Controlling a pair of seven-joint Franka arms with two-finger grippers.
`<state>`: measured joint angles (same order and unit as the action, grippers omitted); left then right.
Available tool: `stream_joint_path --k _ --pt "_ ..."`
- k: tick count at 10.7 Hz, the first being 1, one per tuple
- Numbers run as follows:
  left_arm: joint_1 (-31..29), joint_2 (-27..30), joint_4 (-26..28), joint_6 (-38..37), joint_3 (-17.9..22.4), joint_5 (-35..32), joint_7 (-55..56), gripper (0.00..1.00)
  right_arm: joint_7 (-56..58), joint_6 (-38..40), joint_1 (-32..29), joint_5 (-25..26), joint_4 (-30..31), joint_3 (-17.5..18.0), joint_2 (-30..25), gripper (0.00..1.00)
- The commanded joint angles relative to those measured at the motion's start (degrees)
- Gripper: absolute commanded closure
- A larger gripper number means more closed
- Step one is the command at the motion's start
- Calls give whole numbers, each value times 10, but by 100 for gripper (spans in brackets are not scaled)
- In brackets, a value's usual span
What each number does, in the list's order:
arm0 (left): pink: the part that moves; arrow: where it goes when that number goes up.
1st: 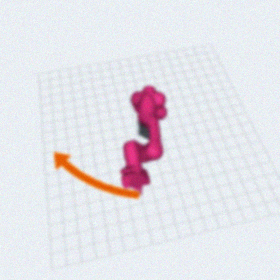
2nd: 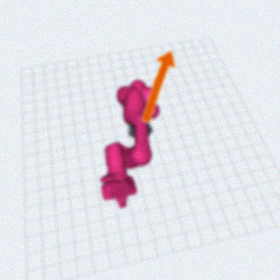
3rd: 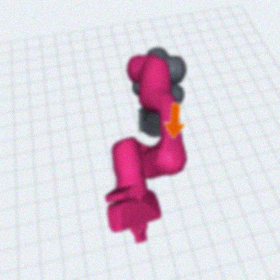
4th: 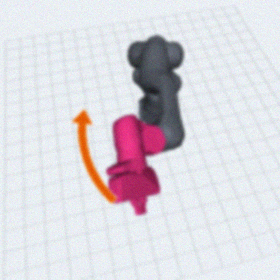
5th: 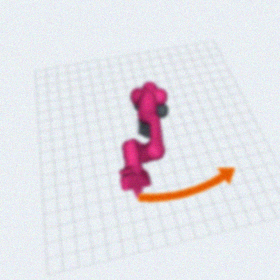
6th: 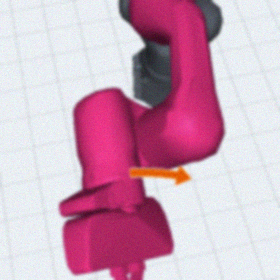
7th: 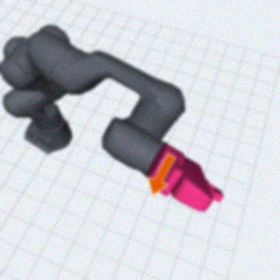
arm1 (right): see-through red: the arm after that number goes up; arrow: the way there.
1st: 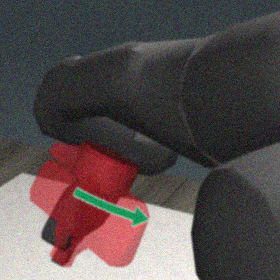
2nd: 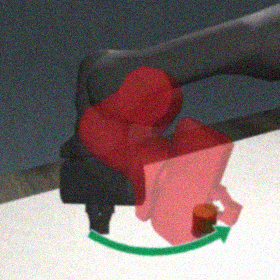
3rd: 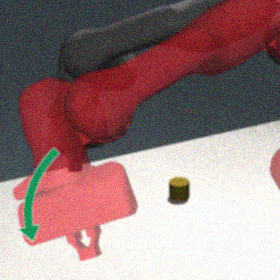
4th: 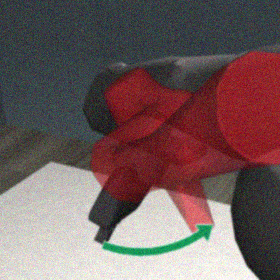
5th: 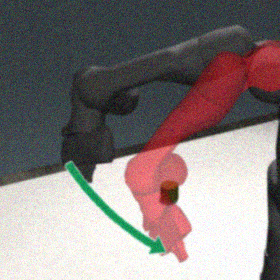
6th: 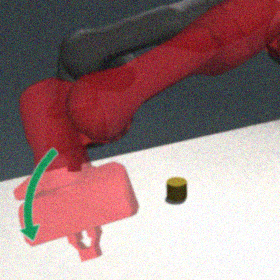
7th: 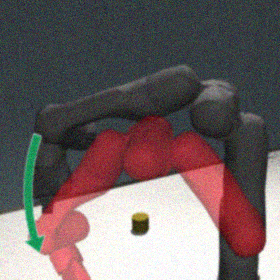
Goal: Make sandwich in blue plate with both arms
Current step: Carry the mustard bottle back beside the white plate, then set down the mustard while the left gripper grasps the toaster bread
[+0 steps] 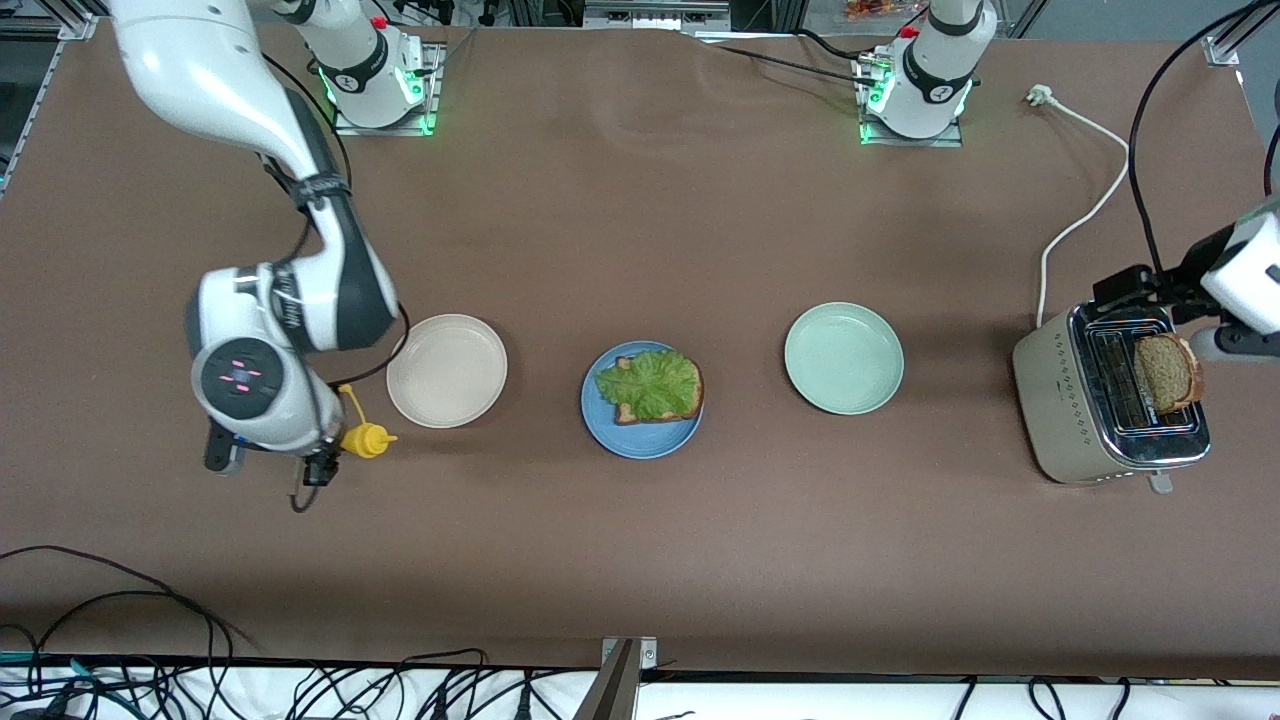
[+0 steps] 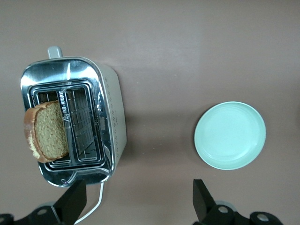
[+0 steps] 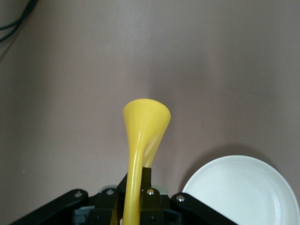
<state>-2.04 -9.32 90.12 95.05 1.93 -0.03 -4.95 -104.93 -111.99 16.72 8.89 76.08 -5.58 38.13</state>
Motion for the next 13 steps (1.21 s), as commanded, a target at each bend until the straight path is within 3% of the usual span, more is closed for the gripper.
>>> stream_joint_path --k 1,6,9,10,13 --pt "-1 -37 0 32 23 -9 -11 0 151 -75 -60 -122 182 7 -139 100" --pt "-24 -82 10 112 61 -8 -94 0 352 -69 -108 -283 270 3 -173 100" --pt "-44 -104 10 139 79 -1 -152 0 506 -12 -123 -410 310 -40 -176 100" --pt "-45 -108 9 141 90 8 -160 0 534 -3 -123 -436 320 -57 -175 100" --pt "-47 -139 8 155 128 63 -223 0 569 -9 -128 -490 333 -65 -145 100"
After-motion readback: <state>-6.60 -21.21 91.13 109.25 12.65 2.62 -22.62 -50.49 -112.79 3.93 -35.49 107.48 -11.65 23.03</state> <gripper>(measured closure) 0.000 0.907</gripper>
